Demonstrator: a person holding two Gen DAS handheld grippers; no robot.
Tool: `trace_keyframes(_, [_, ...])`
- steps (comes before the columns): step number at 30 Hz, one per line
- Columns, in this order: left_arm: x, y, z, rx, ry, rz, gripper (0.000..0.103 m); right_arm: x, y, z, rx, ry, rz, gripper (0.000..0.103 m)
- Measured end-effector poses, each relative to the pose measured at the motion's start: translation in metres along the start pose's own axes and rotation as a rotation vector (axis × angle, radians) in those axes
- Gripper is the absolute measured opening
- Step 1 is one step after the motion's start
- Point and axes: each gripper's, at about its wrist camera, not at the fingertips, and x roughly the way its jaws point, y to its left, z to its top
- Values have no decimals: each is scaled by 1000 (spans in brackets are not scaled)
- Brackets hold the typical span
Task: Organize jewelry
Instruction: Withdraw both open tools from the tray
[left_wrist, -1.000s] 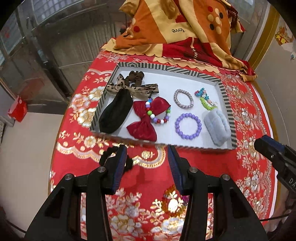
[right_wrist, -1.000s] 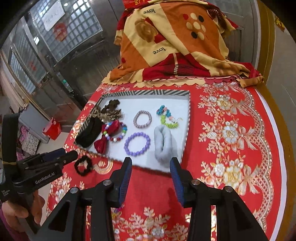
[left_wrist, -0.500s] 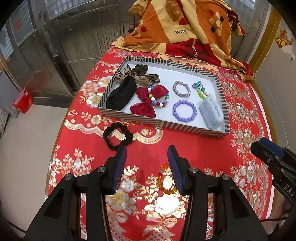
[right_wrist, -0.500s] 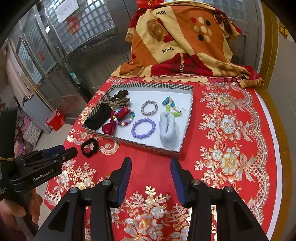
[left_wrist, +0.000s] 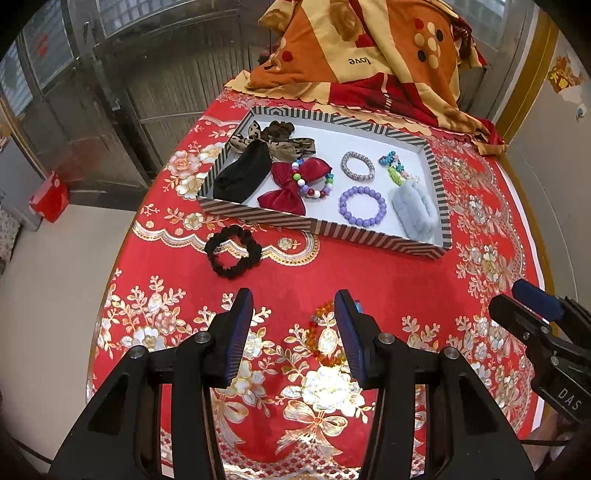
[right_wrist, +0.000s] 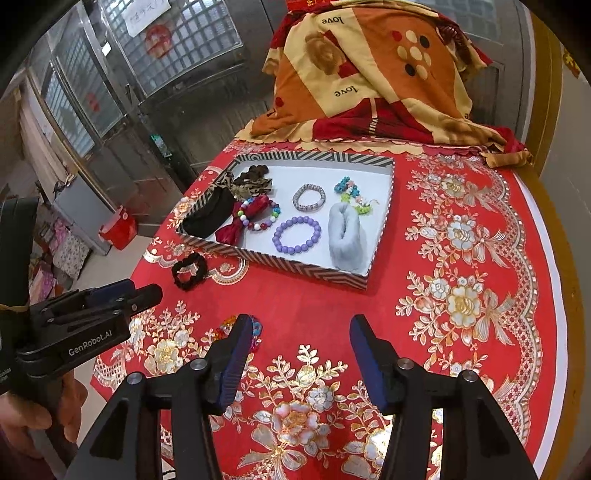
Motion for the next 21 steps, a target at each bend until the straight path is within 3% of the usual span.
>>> trace_keyframes(21, [23,29,-4,-37,60,33,45,36,17,-3,-29,82,24,53])
